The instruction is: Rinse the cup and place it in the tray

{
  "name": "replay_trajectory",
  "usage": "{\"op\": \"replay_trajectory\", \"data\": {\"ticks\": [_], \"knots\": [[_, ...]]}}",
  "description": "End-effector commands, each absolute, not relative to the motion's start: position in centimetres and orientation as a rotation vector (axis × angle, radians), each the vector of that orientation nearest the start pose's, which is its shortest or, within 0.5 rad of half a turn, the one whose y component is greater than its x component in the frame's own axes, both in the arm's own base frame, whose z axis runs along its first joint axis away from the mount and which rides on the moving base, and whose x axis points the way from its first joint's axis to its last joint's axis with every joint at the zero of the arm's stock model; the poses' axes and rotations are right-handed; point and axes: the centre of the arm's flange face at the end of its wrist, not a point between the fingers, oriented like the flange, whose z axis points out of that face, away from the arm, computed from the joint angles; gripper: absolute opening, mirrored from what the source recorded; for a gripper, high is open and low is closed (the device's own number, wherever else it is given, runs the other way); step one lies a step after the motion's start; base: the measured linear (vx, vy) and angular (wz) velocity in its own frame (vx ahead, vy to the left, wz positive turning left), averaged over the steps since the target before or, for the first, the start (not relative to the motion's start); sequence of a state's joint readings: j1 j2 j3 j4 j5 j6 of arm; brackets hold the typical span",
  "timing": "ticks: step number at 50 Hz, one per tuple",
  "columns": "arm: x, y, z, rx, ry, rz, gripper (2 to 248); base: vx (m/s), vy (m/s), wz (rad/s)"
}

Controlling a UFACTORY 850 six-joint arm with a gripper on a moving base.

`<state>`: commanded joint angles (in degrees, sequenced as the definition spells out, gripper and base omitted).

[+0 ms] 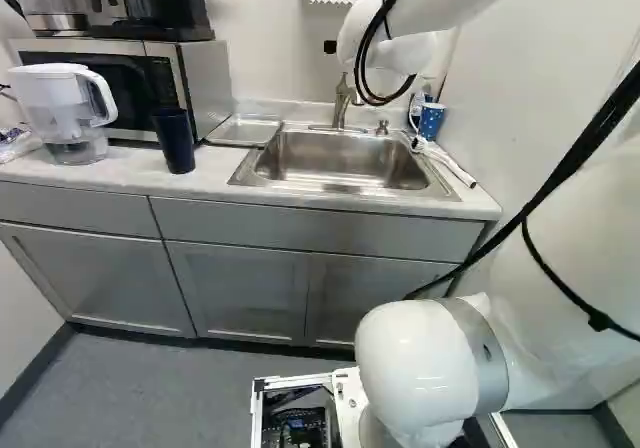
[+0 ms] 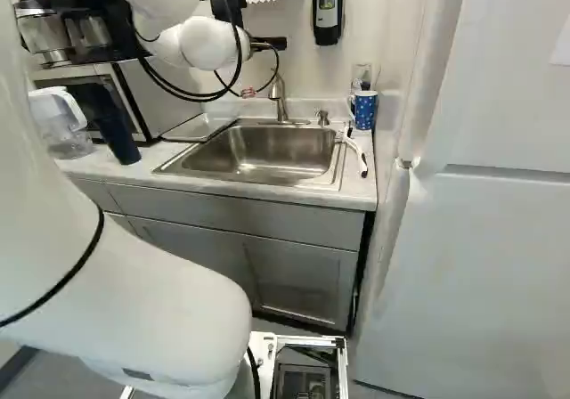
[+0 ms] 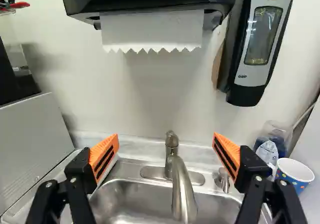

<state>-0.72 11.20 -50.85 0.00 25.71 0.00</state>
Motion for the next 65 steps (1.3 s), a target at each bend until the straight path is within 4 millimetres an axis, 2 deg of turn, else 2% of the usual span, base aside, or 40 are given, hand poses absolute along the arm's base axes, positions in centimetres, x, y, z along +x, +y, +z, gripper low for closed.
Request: {"op": "replay_trajectory", "data": {"ticks": [27,65], "knots": [[48.0,0.1,66.9,-2.358,-0.004,-2.073,247,0.0,0.0,0.0],[52.8,1.2,66.0,-2.472,-0.029,-1.916,247,0.0,0.0,0.0]]}}
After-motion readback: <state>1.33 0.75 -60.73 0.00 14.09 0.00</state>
